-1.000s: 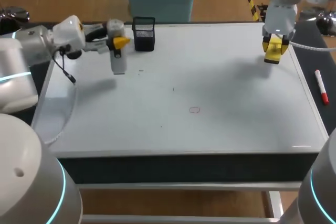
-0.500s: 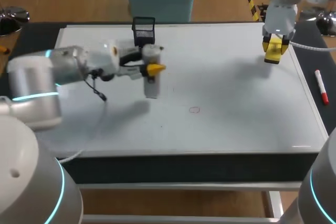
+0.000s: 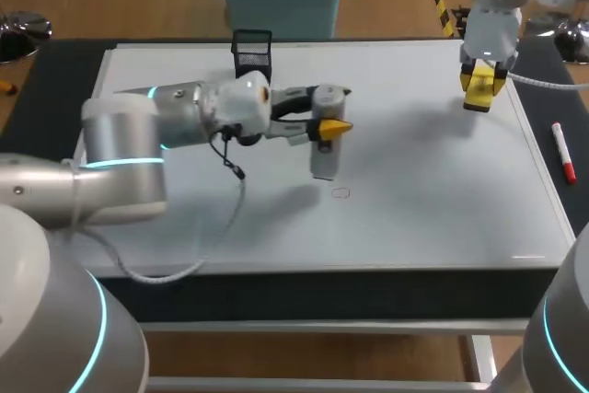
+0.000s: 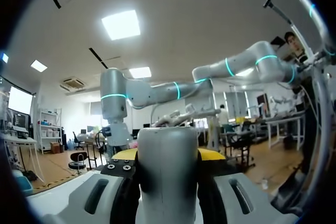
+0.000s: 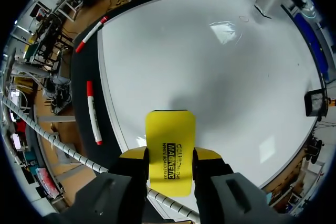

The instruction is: Pick up the inspection probe, press it on each red-marked spot on the whiteboard one by one, put down the probe, pick up the eraser, and wipe off all the red marks.

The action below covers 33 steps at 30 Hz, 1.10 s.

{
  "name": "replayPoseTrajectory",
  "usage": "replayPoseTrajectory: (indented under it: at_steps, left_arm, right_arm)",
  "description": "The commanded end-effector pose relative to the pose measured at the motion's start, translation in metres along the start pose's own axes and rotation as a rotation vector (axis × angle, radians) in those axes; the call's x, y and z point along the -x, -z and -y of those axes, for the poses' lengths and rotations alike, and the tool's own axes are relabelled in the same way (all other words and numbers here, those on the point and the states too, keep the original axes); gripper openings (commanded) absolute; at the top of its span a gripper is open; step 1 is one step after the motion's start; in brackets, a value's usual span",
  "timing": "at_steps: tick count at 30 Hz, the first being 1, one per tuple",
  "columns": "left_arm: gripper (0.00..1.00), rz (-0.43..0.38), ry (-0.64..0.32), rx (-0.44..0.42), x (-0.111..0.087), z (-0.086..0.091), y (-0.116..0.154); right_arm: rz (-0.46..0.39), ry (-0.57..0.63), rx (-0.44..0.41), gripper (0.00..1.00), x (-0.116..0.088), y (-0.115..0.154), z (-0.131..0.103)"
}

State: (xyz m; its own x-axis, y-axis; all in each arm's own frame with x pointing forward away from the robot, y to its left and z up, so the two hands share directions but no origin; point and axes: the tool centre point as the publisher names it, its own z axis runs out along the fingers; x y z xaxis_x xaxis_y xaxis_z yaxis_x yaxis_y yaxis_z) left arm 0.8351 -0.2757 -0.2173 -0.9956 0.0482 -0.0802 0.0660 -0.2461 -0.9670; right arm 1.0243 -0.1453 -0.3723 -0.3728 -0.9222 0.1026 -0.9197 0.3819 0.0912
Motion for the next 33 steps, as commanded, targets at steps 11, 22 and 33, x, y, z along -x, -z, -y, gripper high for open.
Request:
replayPoseTrajectory:
  at_steps: [11,22,33]
  left_arm:
    - [0.00,-0.018,0.027,-0.010,-0.004,-0.028,-0.030]
    - [0.00,-0.016,0.039,-0.007,-0.005,-0.036,-0.031]
    - [0.00,-0.016,0.051,0.001,-0.002,-0.046,-0.030]
  right_arm:
    - [-0.002,0.002,-0.001,0.00,-0.001,0.001,0.001]
    - [-0.002,0.002,-0.001,0.00,-0.001,0.001,0.001]
    - [-0.002,0.002,-0.001,0.00,-0.001,0.001,0.001]
